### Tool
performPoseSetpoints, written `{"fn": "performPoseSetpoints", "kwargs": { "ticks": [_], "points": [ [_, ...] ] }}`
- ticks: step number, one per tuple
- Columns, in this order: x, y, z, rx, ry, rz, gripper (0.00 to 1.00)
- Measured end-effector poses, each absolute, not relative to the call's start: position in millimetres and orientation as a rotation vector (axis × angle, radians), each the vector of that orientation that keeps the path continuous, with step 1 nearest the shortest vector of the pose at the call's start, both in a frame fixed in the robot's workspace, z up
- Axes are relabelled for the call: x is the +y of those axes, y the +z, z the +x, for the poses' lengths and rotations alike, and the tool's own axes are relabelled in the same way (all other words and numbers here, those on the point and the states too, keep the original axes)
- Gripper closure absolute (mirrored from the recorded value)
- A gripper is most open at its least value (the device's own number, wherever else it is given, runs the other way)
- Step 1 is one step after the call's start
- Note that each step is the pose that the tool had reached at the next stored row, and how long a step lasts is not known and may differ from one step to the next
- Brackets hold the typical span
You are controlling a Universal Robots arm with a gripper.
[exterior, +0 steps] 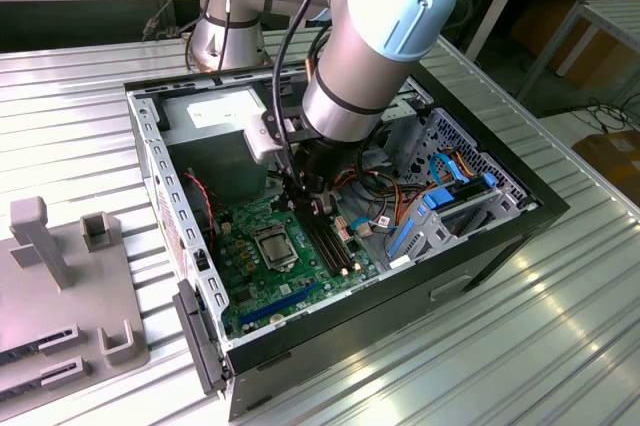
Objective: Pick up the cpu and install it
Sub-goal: 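Install the first cpu locking lever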
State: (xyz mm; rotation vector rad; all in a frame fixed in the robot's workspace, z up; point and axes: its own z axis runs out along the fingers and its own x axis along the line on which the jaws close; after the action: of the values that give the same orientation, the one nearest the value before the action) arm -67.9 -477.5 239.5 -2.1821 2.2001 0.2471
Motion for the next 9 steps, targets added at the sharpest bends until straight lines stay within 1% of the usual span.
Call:
{"fn": "performPoseSetpoints", "kwargs": {
  "ticks": [9],
  "points": [
    [-482.9,238.1,-67.9,2.201,0.246,-2.183,0.89]
  ]
}}
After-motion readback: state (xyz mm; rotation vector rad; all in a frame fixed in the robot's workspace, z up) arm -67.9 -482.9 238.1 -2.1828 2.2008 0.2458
